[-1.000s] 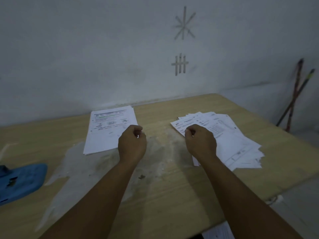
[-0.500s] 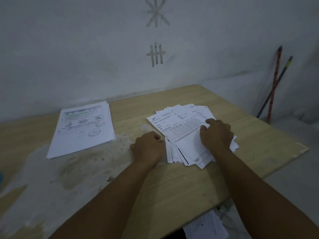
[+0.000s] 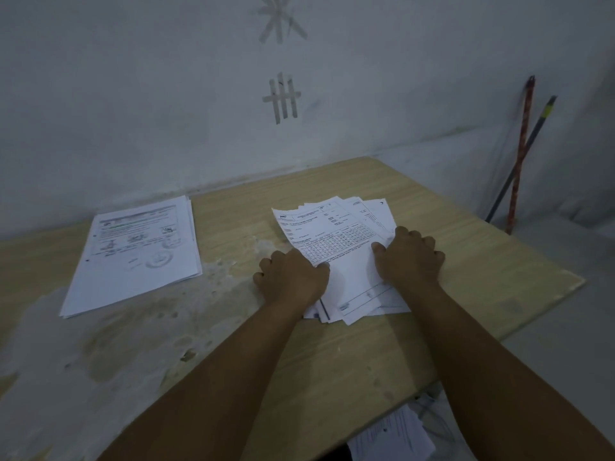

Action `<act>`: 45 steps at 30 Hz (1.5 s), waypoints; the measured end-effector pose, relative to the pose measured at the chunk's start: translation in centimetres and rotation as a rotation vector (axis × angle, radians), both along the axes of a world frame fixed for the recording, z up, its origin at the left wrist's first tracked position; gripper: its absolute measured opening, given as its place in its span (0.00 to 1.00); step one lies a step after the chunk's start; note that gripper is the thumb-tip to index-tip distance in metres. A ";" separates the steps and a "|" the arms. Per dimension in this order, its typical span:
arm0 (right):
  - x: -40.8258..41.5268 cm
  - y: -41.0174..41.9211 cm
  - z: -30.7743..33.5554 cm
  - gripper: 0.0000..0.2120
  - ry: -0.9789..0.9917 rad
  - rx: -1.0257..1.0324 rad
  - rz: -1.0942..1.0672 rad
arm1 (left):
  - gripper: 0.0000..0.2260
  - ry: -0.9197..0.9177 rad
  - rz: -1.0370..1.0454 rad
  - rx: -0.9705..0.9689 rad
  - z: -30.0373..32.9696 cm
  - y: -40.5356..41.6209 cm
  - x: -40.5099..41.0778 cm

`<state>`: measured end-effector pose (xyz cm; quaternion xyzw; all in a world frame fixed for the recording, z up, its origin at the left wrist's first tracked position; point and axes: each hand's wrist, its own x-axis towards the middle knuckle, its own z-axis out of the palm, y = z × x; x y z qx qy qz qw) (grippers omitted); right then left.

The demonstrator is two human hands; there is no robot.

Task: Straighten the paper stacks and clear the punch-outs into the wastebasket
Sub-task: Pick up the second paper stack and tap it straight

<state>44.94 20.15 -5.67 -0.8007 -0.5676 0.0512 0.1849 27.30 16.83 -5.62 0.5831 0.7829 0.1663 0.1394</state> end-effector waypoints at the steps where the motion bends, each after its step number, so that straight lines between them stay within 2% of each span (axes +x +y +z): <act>1: -0.1 -0.1 0.2 0.25 0.004 -0.006 0.007 | 0.24 -0.032 0.000 0.004 0.1 0.2 0.0; 6: -0.7 -0.4 0.8 0.25 0.035 -0.004 0.060 | 0.24 -0.201 -0.021 0.017 -0.4 1.3 -1.1; 10: -0.9 -0.7 1.0 0.26 0.029 -0.032 0.035 | 0.24 -0.233 -0.055 0.007 0.1 1.8 -2.0; 16: -1.7 -1.0 1.0 0.24 -0.024 -0.070 0.010 | 0.10 -0.282 -0.105 -0.010 0.9 2.1 -1.8; 21: -2.1 -1.3 1.6 0.25 -0.011 -0.111 -0.001 | 0.08 -0.380 -0.045 -0.020 1.0 2.3 -2.1; 28: -3.2 -2.4 1.0 0.22 -0.039 -0.070 0.020 | 0.04 -0.347 -0.059 -0.059 1.5 1.9 -2.0; 31: -3.3 -2.6 0.9 0.22 -0.034 -0.063 0.025 | 0.07 -0.324 -0.044 -0.070 1.5 1.8 -2.1; 33: -3.3 -2.6 0.8 0.23 -0.039 -0.059 0.029 | 0.02 -0.294 -0.048 -0.038 1.6 1.8 -2.0; 38: -3.4 -2.9 0.6 0.26 -0.048 -0.068 0.046 | 0.04 -0.405 -0.035 0.086 1.6 1.5 -1.9; 42: -3.1 -2.9 0.8 0.29 0.000 -0.081 0.041 | 0.12 -0.549 -0.014 0.140 1.3 1.0 -2.8; 45: -2.8 -2.8 1.0 0.33 0.006 -0.092 0.015 | 0.15 -0.619 -0.020 0.179 1.2 0.6 -3.5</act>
